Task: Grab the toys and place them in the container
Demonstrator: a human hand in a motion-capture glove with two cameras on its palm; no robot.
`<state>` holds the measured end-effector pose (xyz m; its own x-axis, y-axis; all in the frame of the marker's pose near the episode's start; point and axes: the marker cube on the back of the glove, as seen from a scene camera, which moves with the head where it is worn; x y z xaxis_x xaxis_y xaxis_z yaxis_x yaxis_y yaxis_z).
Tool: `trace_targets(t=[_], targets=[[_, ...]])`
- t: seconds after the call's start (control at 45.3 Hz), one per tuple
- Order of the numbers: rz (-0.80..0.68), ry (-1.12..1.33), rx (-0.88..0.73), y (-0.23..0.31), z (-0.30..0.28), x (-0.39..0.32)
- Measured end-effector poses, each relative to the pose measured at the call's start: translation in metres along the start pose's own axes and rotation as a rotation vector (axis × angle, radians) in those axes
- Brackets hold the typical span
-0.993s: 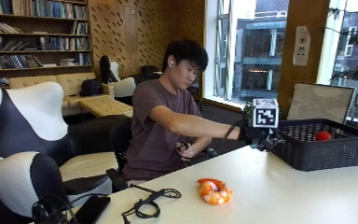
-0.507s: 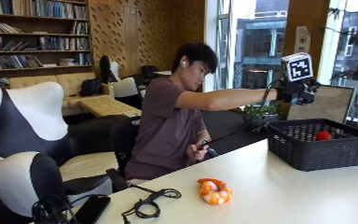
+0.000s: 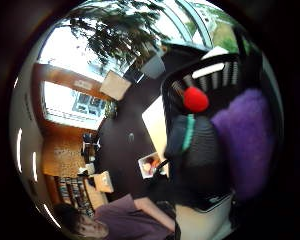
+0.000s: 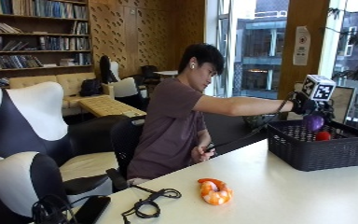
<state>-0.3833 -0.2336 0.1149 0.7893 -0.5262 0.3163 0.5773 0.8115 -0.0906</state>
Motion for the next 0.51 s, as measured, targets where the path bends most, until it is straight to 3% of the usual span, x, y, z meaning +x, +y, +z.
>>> trace_targets(t=[0.088, 0.309, 0.507], targets=[[-0.005, -0.045, -0.112, -0.003, 0.014, -0.001], [-0.016, 0.008, -0.057, 0.010, -0.005, 0.007], [0.032, 0.076, -0.033, 0.060, -0.052, 0.033]])
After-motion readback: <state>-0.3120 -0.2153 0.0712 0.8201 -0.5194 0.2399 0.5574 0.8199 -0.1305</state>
